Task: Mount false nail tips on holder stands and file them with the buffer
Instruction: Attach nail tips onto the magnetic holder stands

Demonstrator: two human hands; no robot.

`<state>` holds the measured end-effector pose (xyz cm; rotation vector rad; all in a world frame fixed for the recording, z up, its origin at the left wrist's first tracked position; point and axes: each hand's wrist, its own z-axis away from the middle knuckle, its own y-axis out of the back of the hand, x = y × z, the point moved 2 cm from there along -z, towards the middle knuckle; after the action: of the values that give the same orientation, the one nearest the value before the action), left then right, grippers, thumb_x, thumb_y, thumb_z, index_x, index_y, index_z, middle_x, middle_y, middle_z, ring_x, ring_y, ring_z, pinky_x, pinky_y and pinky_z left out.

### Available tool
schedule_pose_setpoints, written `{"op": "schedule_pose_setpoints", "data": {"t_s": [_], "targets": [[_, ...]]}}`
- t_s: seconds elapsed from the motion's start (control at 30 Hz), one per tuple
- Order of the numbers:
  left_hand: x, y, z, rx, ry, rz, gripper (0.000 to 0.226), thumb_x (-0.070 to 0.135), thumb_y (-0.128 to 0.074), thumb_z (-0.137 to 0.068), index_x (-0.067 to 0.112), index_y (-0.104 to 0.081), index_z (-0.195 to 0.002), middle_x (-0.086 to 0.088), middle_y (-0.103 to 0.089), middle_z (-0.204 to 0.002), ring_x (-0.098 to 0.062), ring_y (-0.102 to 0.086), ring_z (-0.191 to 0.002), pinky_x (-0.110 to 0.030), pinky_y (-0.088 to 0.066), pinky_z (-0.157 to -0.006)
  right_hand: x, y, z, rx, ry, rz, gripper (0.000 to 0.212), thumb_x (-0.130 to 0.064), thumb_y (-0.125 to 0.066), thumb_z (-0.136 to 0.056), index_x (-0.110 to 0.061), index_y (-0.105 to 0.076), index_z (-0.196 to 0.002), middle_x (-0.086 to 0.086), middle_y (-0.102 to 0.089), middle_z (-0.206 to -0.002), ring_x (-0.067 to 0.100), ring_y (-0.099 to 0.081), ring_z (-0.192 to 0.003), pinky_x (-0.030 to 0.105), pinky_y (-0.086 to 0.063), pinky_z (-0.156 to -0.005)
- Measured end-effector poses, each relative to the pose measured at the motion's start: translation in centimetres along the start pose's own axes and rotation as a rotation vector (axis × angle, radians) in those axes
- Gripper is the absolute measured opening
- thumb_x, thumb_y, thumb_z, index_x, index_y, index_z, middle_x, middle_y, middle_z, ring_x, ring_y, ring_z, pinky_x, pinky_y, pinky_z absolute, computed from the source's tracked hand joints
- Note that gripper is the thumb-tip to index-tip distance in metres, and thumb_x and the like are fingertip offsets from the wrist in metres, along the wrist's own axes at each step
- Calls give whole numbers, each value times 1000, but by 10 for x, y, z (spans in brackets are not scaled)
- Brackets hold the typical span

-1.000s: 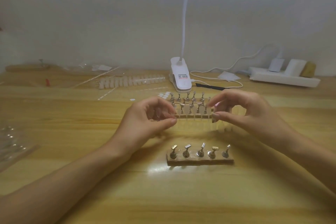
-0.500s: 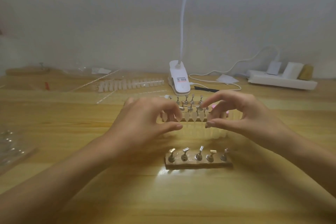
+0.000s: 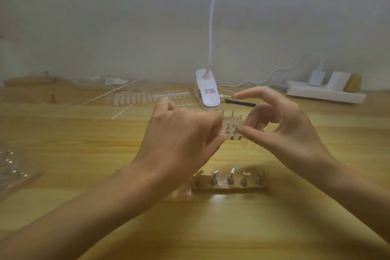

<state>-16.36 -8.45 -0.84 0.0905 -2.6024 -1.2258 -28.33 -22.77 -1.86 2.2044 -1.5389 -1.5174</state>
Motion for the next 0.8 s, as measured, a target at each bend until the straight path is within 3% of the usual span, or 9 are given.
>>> {"op": "schedule_pose_setpoints", "data": {"t_s": [0.17,0.37,0.53,0.63,0.7,0.8], "targets": [[1,2,-2,49,44,278,20,36,-70,-86,25,-62,-73,14,-63,-61,-4,-63,-64,-43,-48,-82,-9,2,3,135,22,-80,46,-3,-80,-80,-23,-61,-117,2,-69,-71,19,-69,-66,37,-55,-63],[10,6,-2,36,23,405,20,39,-69,-86,24,-62,-75,13,-65,-65,-7,-65,-67,-41,-51,-78,-19,7,3,201,98,-18,40,-10,-80,-82,-21,-59,-115,-1,-68,-73,18,-69,-70,38,-56,-62],[-13,21,-16,-91,102,372,17,50,-69,-78,38,-69,-90,23,-68,-79,1,-65,-80,-49,-46,-92,-23,20,-4,11,-10,-176,48,-30,-81,-70,-23,-62,-114,3,-74,-76,17,-71,-66,26,-59,-66],[-14,24,-19,-162,68,324,11,44,-73,-77,44,-69,-88,28,-67,-84,3,-63,-88,-50,-41,-98,-23,17,-5,-104,-85,-275,56,-30,-82,-65,-26,-62,-117,5,-74,-75,16,-71,-66,22,-57,-66],[-15,23,-20,-264,53,378,10,35,-76,-77,38,-71,-86,23,-69,-81,0,-64,-85,-44,-46,-93,-22,15,-3,-135,-126,-358,57,-26,-82,-64,-26,-63,-118,6,-73,-71,16,-69,-64,22,-56,-66],[-16,24,-22,-430,120,654,10,34,-77,-79,25,-74,-83,8,-72,-79,-5,-66,-75,-20,-52,-73,-22,13,-3,-177,-173,-437,55,-22,-82,-65,-26,-65,-118,5,-71,-70,15,-67,-65,23,-56,-70]]}}
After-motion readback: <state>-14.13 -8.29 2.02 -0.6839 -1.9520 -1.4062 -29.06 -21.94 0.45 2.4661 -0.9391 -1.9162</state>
